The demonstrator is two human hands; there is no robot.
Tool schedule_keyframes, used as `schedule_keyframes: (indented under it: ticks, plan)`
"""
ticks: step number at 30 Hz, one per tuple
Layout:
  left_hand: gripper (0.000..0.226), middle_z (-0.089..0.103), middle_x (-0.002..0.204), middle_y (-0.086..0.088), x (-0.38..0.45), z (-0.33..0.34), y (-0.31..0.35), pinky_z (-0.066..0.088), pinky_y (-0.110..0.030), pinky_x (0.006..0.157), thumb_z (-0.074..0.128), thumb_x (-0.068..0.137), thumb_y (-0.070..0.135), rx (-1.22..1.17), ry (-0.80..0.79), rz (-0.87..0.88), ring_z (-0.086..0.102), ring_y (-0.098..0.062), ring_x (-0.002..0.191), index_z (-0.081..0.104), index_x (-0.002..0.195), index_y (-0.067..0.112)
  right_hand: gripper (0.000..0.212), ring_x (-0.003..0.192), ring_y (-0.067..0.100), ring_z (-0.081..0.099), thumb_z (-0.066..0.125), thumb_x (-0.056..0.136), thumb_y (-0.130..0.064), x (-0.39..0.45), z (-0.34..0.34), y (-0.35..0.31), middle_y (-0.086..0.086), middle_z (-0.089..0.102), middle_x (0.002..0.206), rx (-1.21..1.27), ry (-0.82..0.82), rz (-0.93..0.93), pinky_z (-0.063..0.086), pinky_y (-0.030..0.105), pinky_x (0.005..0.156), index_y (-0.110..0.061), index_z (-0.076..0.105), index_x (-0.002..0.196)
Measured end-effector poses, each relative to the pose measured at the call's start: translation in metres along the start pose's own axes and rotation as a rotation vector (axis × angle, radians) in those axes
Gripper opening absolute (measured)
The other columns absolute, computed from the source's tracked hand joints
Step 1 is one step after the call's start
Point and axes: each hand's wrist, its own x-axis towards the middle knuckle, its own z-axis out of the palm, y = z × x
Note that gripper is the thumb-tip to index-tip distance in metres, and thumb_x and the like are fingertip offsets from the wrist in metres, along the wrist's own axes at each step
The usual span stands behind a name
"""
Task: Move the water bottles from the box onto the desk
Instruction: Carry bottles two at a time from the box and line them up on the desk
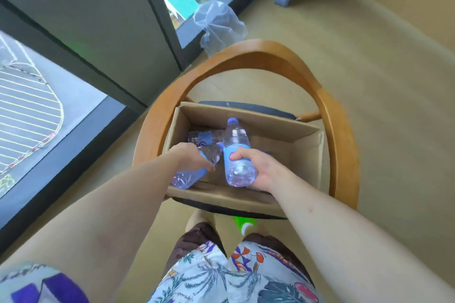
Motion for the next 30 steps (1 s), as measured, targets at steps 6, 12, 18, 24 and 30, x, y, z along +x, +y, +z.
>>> schedule_keyframes:
  ticks: [6,12,18,24,30]
  plan:
    - [0.088,0.064,0.095,0.004,-0.075,-0.019,-0.010,0.054,-0.030,0.066,0.077,0.050,0.081,-0.545,0.116,-0.086,0.065,-0.015,0.083,0.061,0.111,0.021,0.059,0.077,0.031,0.072,0.091,0.065,-0.025,-0.045,0.018,-0.031,0.019,0.073,0.098,-0.199,-0.181,-0.114,0.060,0.039,0.072,-0.002,0.071,0.116]
    - [0.043,0.072,0.079,0.004,-0.148,-0.025,-0.038,0.047,-0.018,0.042,0.092,0.066,0.048,-1.189,0.393,-0.059,0.068,-0.007,0.057,0.066,0.086,0.020,0.044,0.076,0.030,0.072,0.092,0.061,-0.024,-0.086,0.079,-0.049,0.017,0.073,0.097,-0.540,-0.362,-0.319,0.060,0.041,0.070,-0.014,0.077,0.102]
    - [0.051,0.078,0.084,-0.009,-0.237,-0.022,-0.100,0.060,-0.033,0.063,0.089,0.070,0.041,-1.488,0.570,-0.017,0.075,-0.027,0.069,0.074,0.107,0.010,0.023,0.067,0.028,0.071,0.087,0.063,-0.019,-0.126,0.160,-0.017,0.010,0.072,0.080,-0.772,-0.541,-0.398,0.058,0.040,0.064,-0.022,0.079,0.085]
    - [0.053,0.077,0.102,-0.019,-0.335,0.034,-0.182,0.059,-0.041,0.078,0.088,0.067,0.044,-1.659,0.854,-0.089,0.073,-0.032,0.082,0.076,0.109,0.013,0.048,0.077,0.030,0.069,0.088,0.065,-0.019,-0.171,0.242,0.065,0.014,0.071,0.089,-1.034,-0.719,-0.435,0.059,0.043,0.069,-0.012,0.072,0.109]
    - [0.067,0.073,0.116,-0.022,-0.460,0.150,-0.245,0.053,-0.054,0.104,0.085,0.060,0.044,-1.797,1.121,-0.225,0.070,-0.041,0.106,0.074,0.116,0.010,0.036,0.075,0.031,0.072,0.092,0.062,-0.025,-0.222,0.295,0.203,0.014,0.072,0.086,-1.192,-0.930,-0.358,0.062,0.042,0.068,-0.019,0.079,0.094]
